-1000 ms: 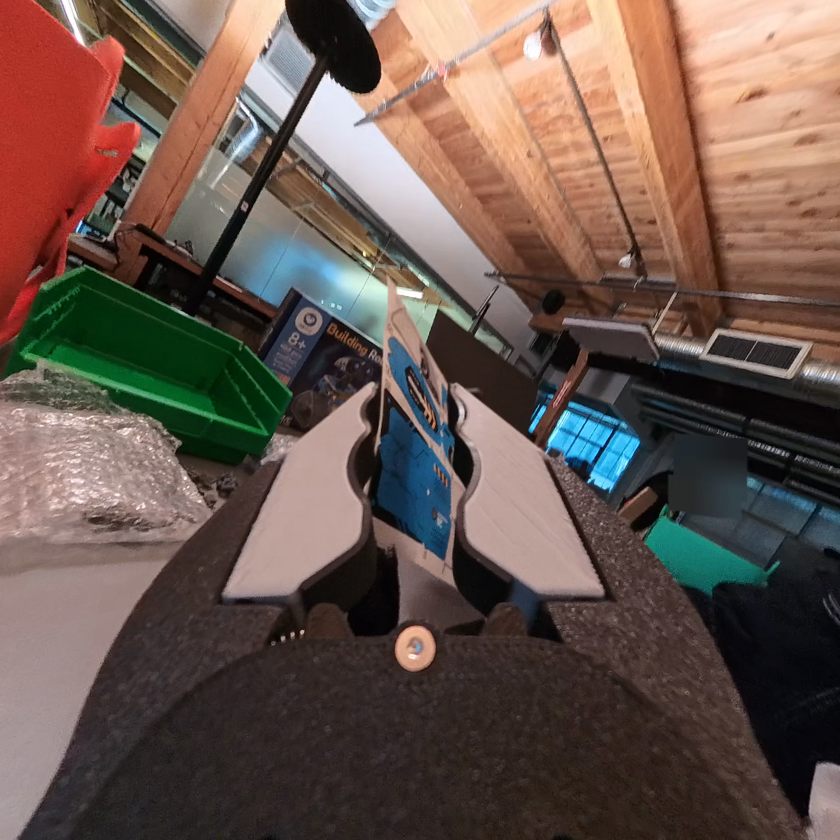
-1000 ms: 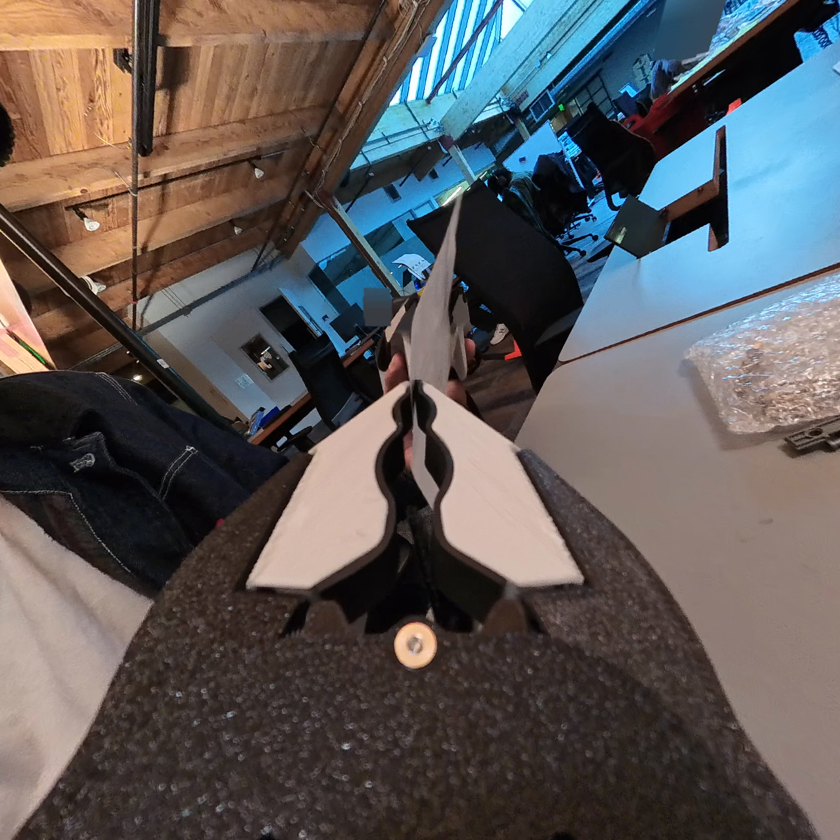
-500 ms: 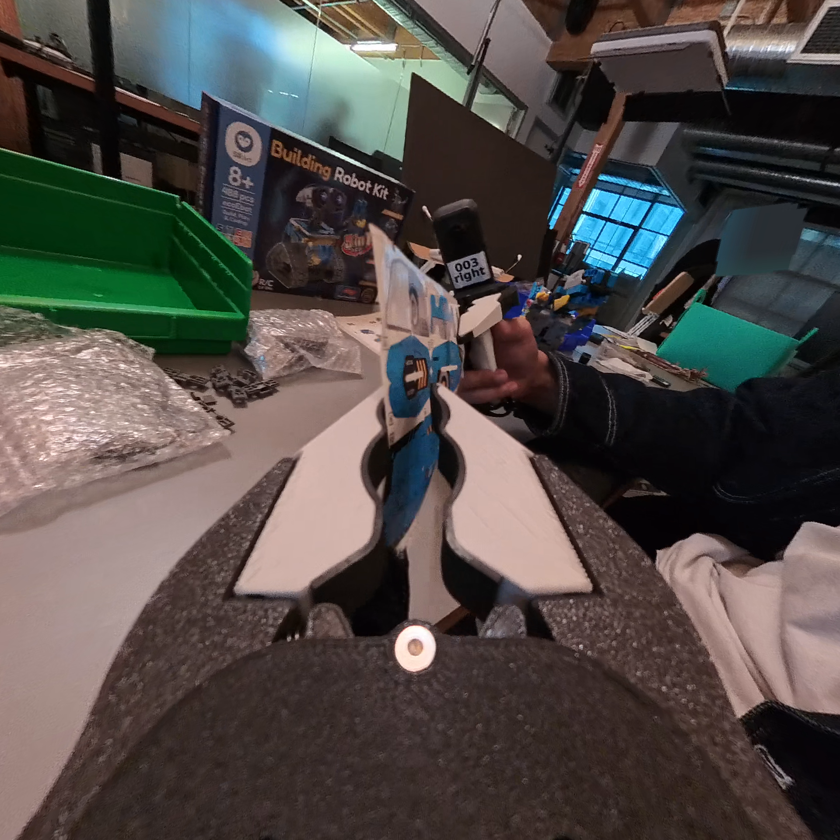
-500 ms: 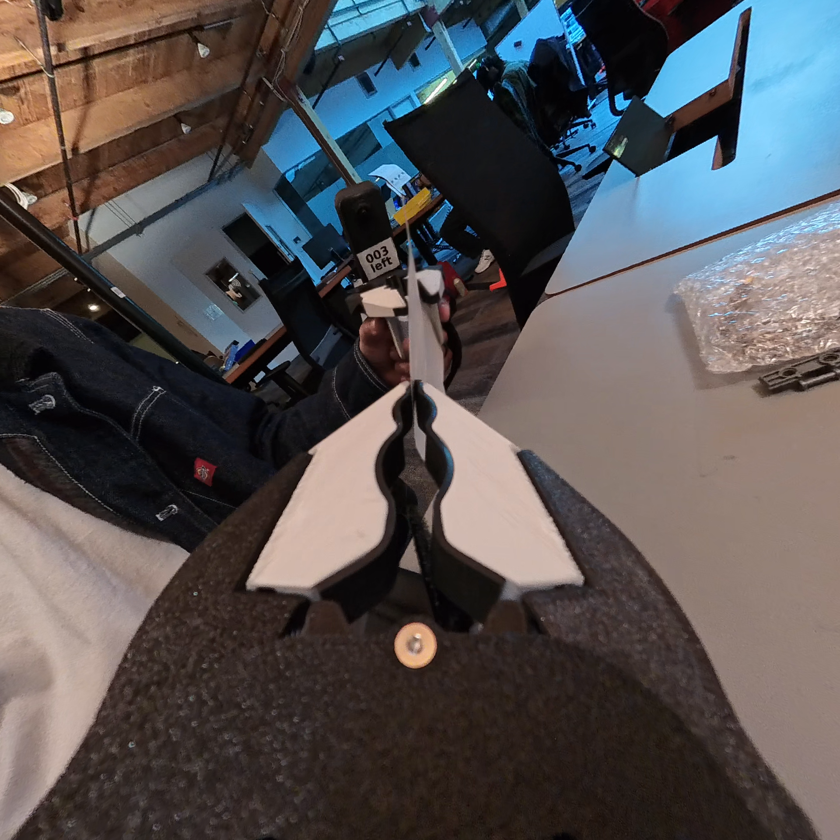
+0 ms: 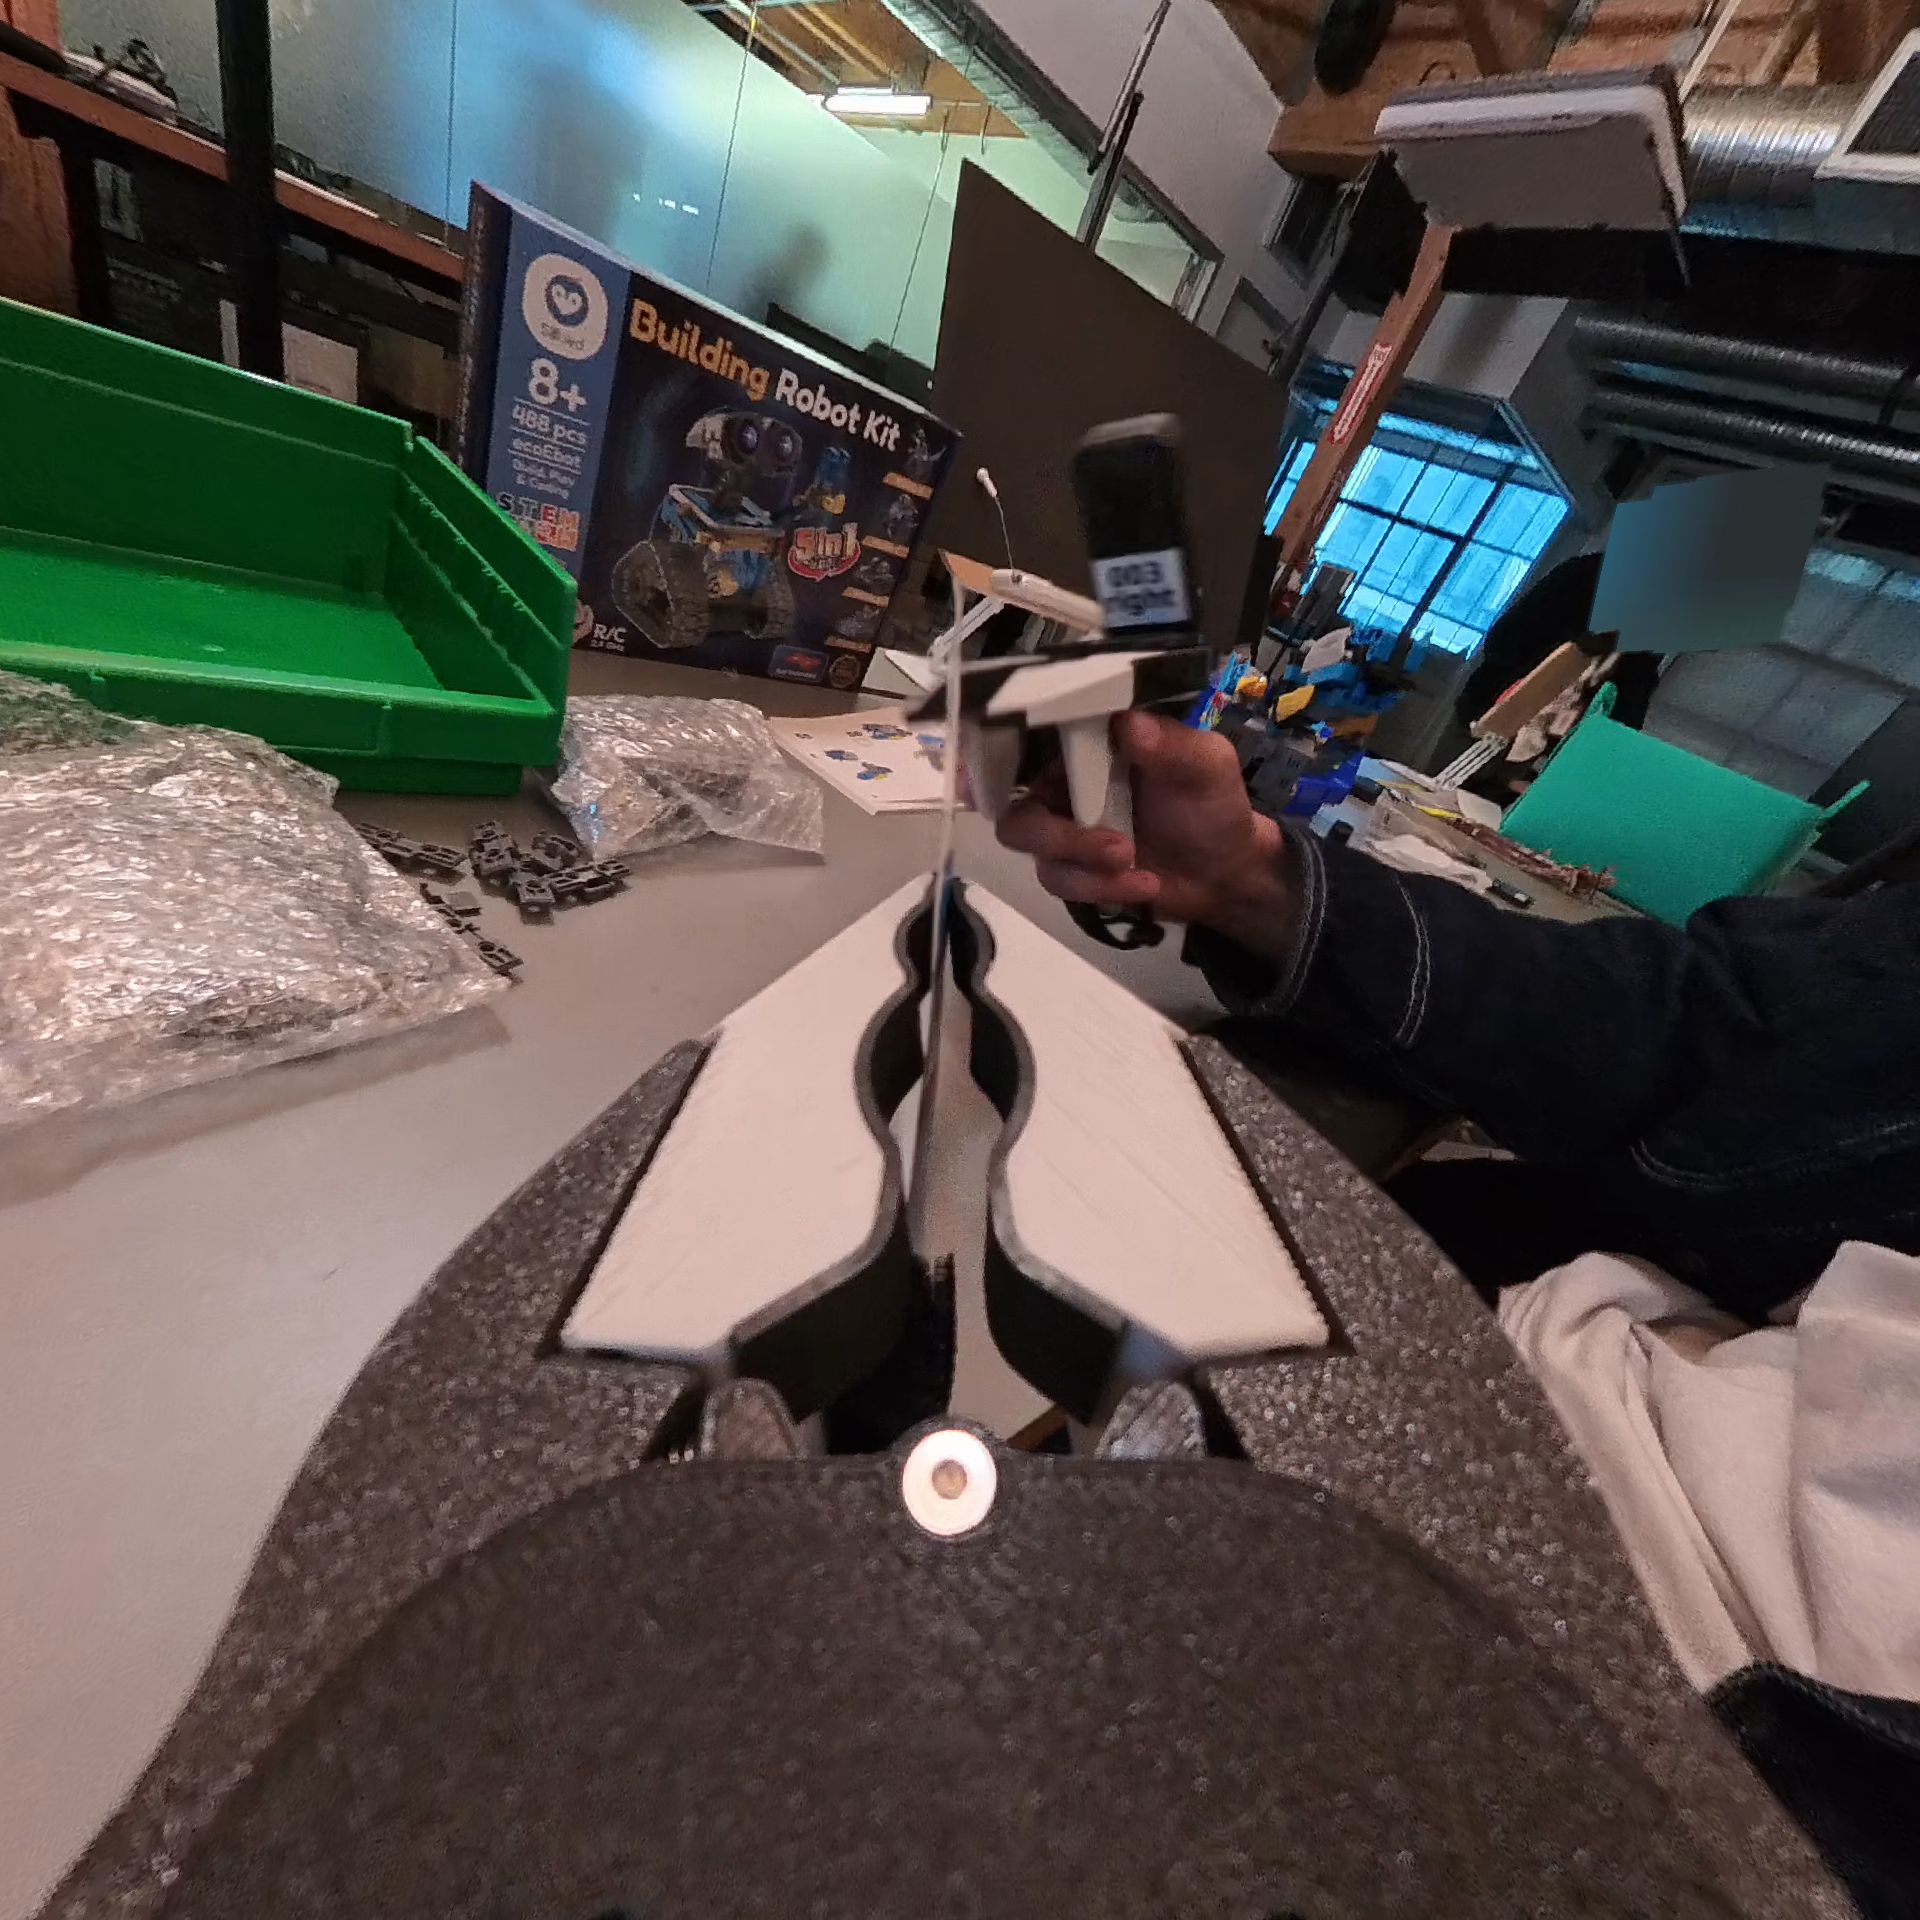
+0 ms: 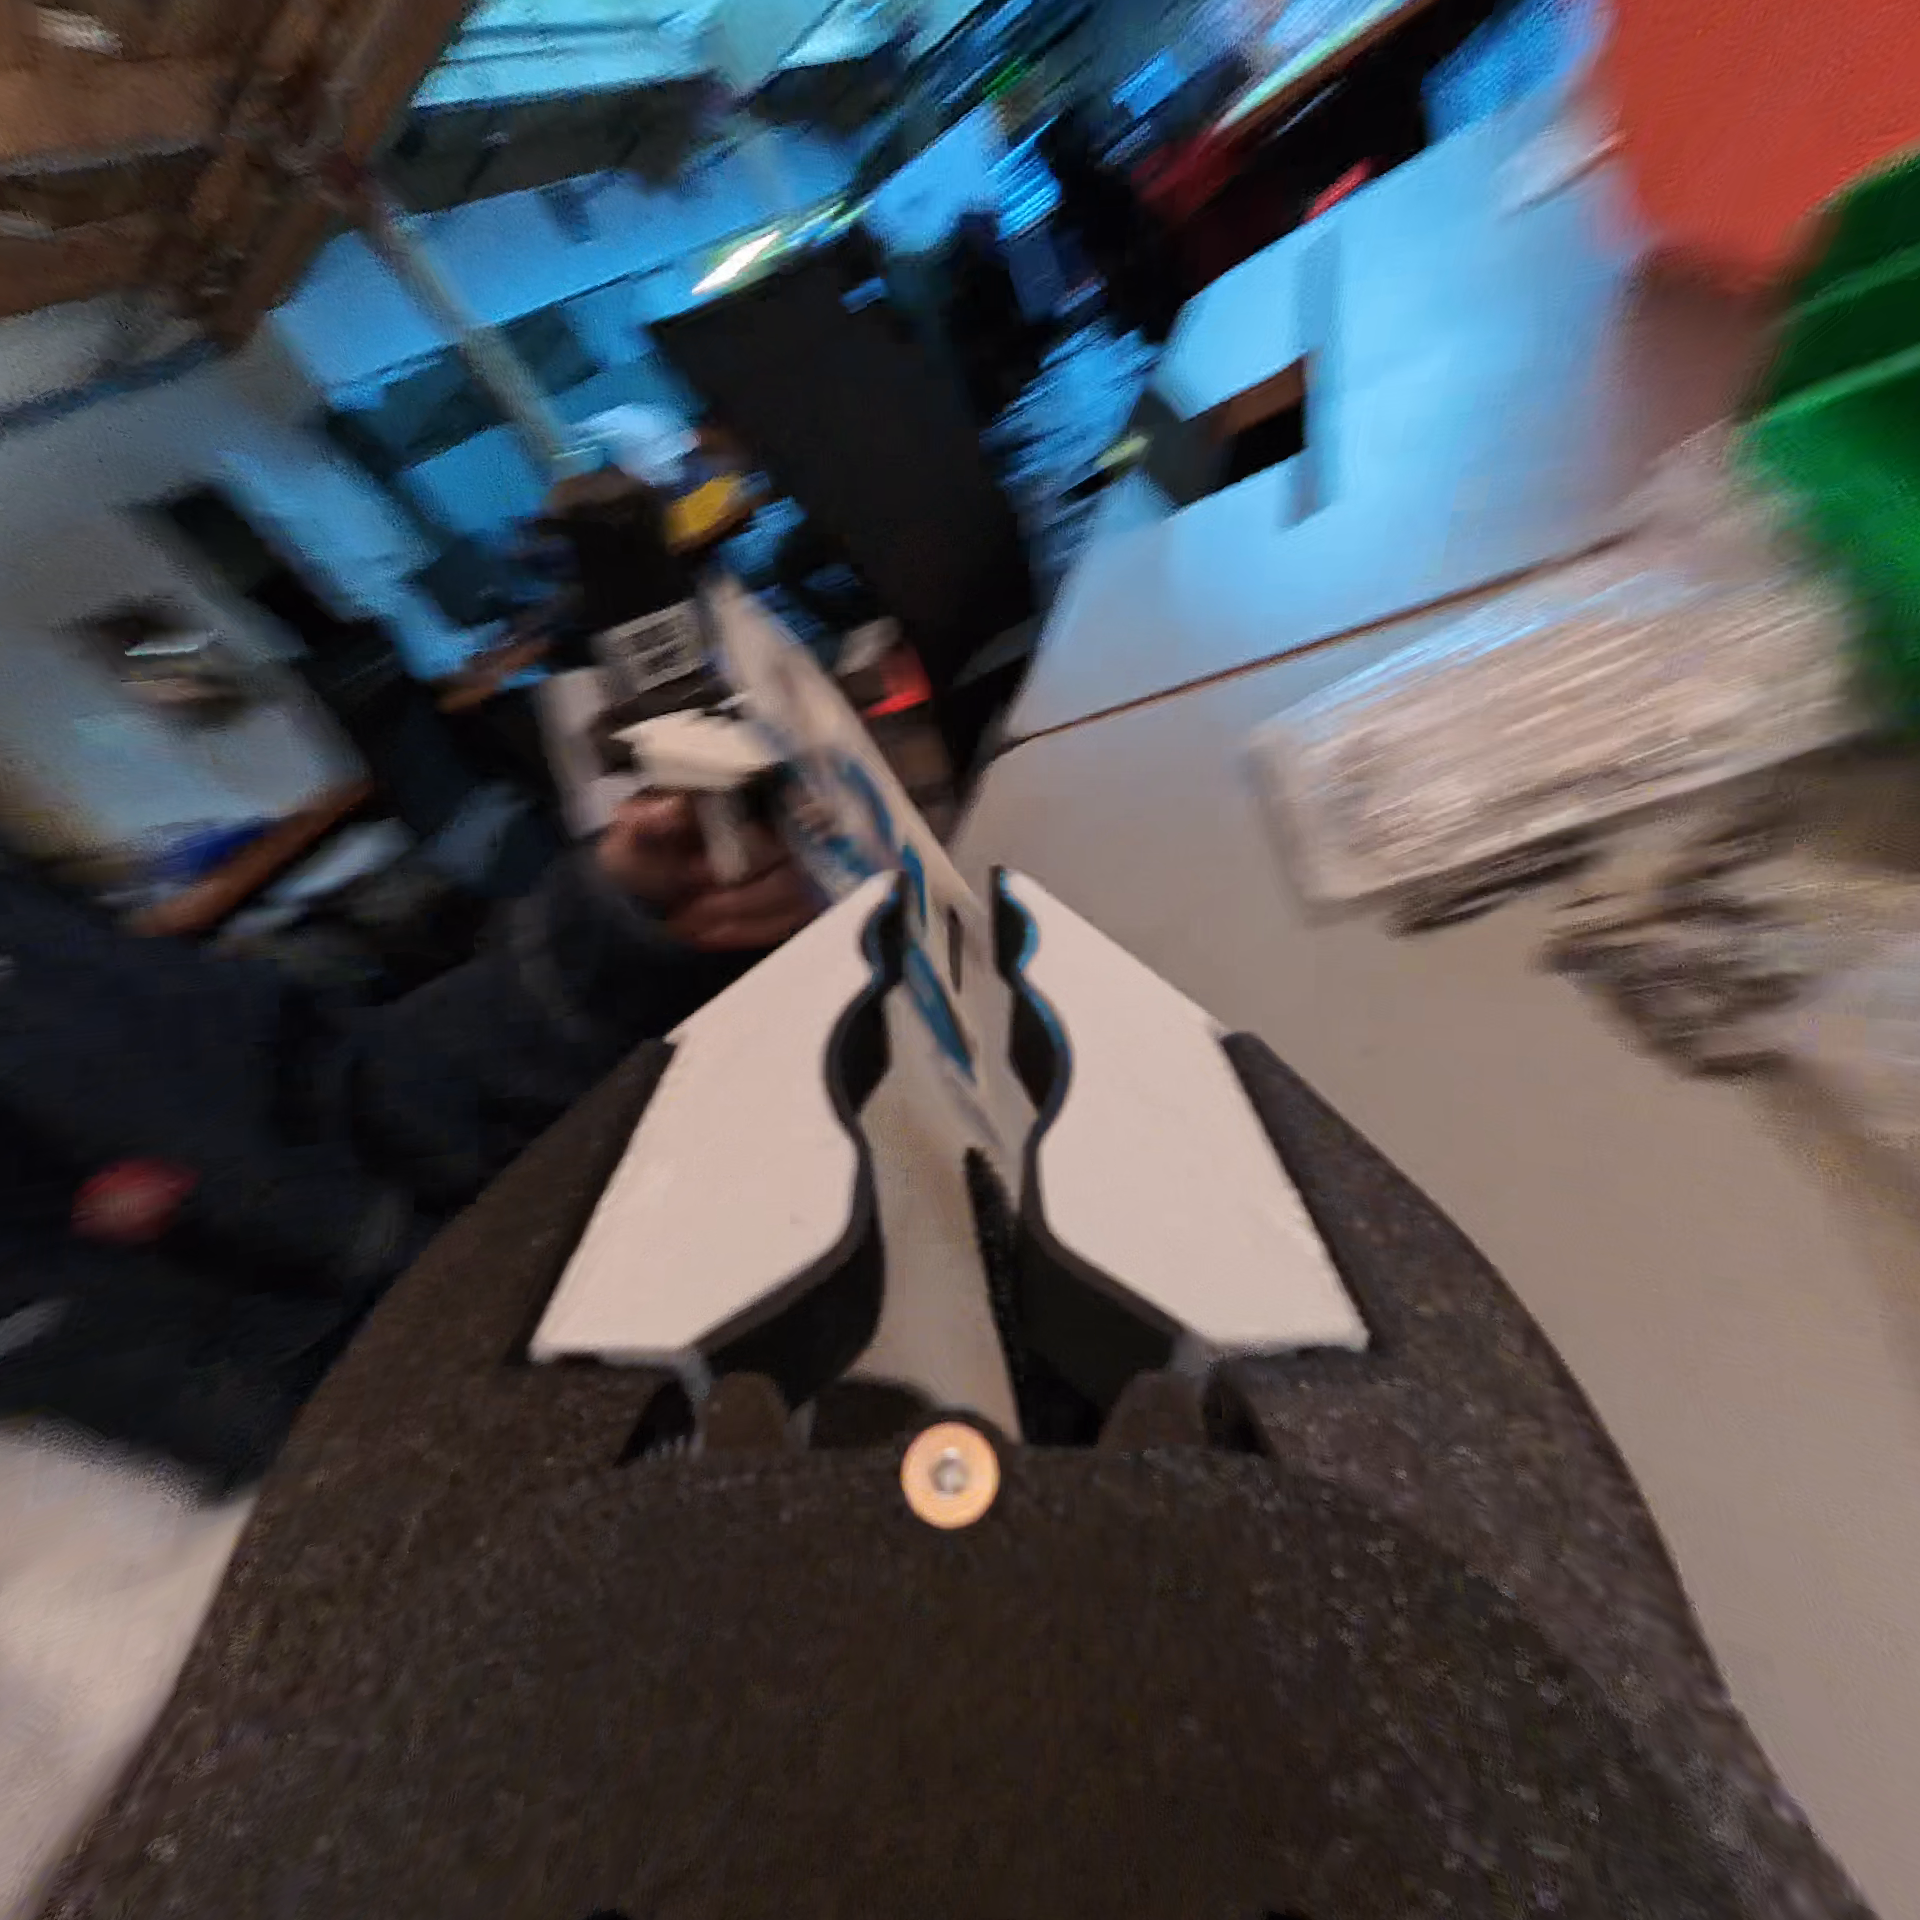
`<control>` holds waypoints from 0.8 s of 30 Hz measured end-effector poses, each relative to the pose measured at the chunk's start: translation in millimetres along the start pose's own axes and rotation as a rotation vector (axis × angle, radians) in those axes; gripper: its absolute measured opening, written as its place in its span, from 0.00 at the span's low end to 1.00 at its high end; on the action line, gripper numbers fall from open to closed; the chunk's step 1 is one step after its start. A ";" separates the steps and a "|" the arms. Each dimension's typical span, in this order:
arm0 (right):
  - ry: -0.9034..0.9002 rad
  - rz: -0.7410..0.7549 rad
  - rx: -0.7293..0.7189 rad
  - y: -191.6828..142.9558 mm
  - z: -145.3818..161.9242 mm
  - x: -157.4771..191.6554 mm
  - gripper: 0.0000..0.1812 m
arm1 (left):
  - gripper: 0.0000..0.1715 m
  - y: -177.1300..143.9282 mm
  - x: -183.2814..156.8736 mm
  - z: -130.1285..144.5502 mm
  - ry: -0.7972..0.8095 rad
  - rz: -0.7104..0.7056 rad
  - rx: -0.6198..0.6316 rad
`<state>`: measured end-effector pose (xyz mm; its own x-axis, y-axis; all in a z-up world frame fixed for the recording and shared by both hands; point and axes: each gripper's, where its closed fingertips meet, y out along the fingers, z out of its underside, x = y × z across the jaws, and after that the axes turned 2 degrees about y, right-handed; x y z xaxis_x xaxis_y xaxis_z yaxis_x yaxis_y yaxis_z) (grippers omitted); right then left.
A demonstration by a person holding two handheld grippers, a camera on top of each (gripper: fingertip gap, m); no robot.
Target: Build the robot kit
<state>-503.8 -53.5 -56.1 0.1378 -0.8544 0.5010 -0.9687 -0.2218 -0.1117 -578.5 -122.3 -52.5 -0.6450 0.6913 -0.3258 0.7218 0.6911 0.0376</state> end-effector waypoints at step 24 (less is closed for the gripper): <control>-0.274 -0.176 -0.028 41.2 10.1 115.3 0.20 | 0.00 25.1 -78.1 -24.0 -0.239 0.467 -0.214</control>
<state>-525.8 -165.9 -11.6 0.3507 -0.8994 0.2608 -0.9297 -0.3679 -0.0186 -516.0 -153.9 -3.4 -0.1767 0.8840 -0.4328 0.8337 0.3682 0.4116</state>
